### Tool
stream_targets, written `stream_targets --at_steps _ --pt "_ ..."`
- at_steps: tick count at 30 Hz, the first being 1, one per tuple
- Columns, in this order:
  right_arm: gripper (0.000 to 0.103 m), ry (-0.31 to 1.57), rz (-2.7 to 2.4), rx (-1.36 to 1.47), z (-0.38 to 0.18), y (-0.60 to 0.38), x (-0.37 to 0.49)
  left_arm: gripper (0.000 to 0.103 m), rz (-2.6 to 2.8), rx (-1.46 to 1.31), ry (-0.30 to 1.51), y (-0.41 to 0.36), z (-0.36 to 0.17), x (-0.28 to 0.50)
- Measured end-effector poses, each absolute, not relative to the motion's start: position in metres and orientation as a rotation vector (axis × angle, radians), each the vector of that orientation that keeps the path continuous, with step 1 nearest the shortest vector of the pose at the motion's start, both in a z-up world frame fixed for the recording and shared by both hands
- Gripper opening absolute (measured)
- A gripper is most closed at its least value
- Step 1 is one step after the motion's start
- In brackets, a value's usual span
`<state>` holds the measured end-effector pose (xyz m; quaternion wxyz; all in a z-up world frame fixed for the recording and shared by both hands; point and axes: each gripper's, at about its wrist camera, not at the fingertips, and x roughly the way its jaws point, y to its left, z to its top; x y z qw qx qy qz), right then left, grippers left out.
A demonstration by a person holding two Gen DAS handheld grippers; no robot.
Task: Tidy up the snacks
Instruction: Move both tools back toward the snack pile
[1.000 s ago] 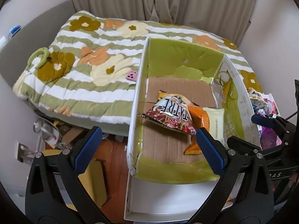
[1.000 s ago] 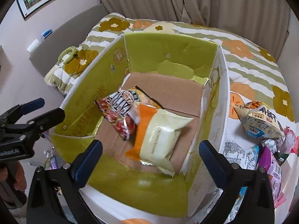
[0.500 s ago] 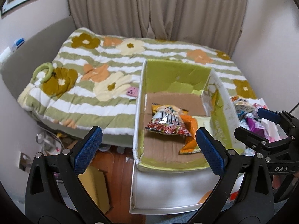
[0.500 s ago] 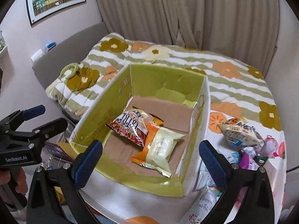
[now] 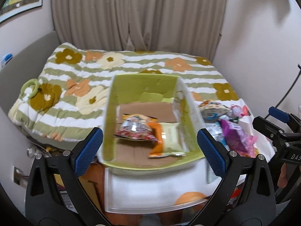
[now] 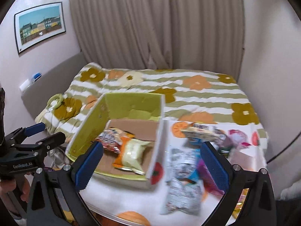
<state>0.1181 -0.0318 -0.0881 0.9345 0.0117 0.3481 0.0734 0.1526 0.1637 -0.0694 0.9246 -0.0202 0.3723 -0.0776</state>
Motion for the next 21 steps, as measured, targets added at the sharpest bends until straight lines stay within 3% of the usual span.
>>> stream_targets --at_steps 13,21 --pt "0.103 0.708 0.105 0.017 -0.097 -0.187 0.050 0.100 -0.199 -0.061 0.810 0.009 -0.085 0.105" --pt "0.103 0.789 0.137 0.033 -0.129 -0.250 0.037 0.100 -0.177 -0.125 0.938 -0.047 -0.141 0.107"
